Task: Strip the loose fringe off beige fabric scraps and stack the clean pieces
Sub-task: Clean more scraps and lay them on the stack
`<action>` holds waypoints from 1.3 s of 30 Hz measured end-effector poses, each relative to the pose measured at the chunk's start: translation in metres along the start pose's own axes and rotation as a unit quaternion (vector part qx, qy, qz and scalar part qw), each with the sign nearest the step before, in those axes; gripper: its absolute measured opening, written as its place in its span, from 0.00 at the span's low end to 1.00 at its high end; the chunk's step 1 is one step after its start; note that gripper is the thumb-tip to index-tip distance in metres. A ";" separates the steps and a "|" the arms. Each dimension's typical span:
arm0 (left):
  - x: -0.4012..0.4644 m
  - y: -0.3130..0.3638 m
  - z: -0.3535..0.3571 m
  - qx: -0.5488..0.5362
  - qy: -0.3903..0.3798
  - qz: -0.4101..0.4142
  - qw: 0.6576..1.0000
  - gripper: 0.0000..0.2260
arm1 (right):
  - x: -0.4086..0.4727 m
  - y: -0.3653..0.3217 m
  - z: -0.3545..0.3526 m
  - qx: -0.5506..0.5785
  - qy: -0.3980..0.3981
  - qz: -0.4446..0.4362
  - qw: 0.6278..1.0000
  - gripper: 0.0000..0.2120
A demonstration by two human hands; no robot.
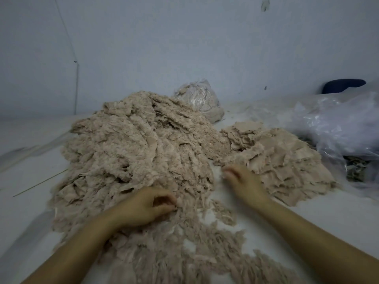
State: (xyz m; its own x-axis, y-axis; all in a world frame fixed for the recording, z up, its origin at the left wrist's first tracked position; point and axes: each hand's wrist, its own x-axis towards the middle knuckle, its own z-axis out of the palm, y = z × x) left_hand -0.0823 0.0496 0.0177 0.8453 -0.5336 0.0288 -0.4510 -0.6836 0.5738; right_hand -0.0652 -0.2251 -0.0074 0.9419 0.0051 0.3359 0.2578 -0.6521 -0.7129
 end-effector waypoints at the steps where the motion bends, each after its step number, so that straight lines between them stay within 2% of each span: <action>1: -0.006 -0.004 -0.003 0.055 -0.035 0.014 0.998 0.08 | -0.014 -0.003 0.012 0.001 -0.100 -0.017 0.995 0.12; 2: -0.013 -0.007 -0.006 0.098 -0.066 0.030 0.993 0.12 | -0.026 -0.004 0.021 -0.010 -0.172 -0.049 0.984 0.13; 4: -0.026 -0.012 -0.008 0.156 -0.116 0.054 0.979 0.22 | -0.046 -0.004 0.029 -0.034 -0.231 -0.108 0.966 0.16; 6: -0.033 -0.022 -0.009 0.203 -0.115 0.077 0.969 0.26 | -0.057 -0.009 0.028 0.011 -0.198 -0.081 0.977 0.17; 8: -0.032 -0.033 -0.009 0.244 -0.095 0.098 0.960 0.21 | -0.058 -0.016 0.026 0.048 -0.120 -0.052 0.990 0.13; 10: -0.025 -0.037 -0.006 0.253 -0.080 0.095 0.959 0.18 | -0.052 -0.025 0.031 0.052 -0.090 -0.047 0.993 0.09; 13: -0.013 -0.032 0.000 0.174 -0.028 0.082 0.981 0.16 | -0.048 -0.047 0.048 0.109 -0.152 -0.024 0.982 0.05; 16: 0.002 -0.018 0.007 0.059 0.110 0.080 0.989 0.11 | -0.046 -0.066 0.063 0.172 -0.218 0.033 0.960 0.08; 19: 0.021 0.004 0.010 -0.023 0.203 0.059 0.977 0.09 | -0.042 -0.072 0.070 0.188 -0.178 0.035 0.965 0.17; 22: 0.027 0.013 -0.001 -0.041 0.171 0.036 0.984 0.11 | -0.037 -0.067 0.064 0.293 -0.119 0.095 0.944 0.21; 24: 0.023 0.005 -0.013 0.057 0.096 0.025 0.993 0.21 | -0.035 -0.062 0.052 0.368 -0.112 0.153 0.910 0.18; 25: 0.020 0.000 -0.017 0.115 0.069 0.027 0.991 0.22 | -0.033 -0.057 0.046 0.403 -0.109 0.176 0.892 0.16; 26: 0.019 -0.006 -0.018 0.132 0.064 0.031 0.989 0.19 | -0.032 -0.052 0.040 0.431 -0.106 0.190 0.876 0.14; 28: 0.019 -0.010 -0.017 0.030 0.110 0.020 0.993 0.08 | -0.033 -0.042 0.032 0.473 -0.107 0.197 0.852 0.11; 29: 0.020 -0.009 -0.015 -0.035 0.139 0.001 0.990 0.09 | -0.034 -0.038 0.031 0.485 -0.111 0.194 0.846 0.09; 30: 0.022 -0.007 -0.013 -0.087 0.153 -0.023 0.984 0.10 | -0.035 -0.037 0.031 0.485 -0.119 0.184 0.847 0.08; 32: 0.029 -0.005 -0.011 -0.095 0.135 -0.047 0.985 0.11 | -0.036 -0.039 0.029 0.455 -0.142 0.159 0.864 0.10; 35: 0.032 0.008 -0.002 -0.113 0.079 -0.001 0.990 0.10 | -0.031 -0.045 0.027 0.375 -0.180 0.134 0.899 0.19; 36: 0.034 0.012 0.001 -0.118 0.071 0.011 0.990 0.09 | -0.031 -0.048 0.027 0.336 -0.183 0.118 0.916 0.18; 38: 0.039 0.017 0.005 -0.096 0.059 0.032 0.993 0.08 | -0.030 -0.053 0.031 0.279 -0.170 0.082 0.942 0.09; 39: 0.041 0.018 0.007 -0.086 0.067 0.034 0.993 0.07 | -0.030 -0.053 0.034 0.273 -0.162 0.064 0.946 0.10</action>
State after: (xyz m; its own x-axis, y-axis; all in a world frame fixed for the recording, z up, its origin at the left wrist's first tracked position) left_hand -0.0576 0.0120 0.0237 0.8498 -0.4975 0.1744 -0.4631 -0.5464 0.6979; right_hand -0.1000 -0.1651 -0.0003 0.9669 0.2418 0.0816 0.1263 -0.1755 -0.9763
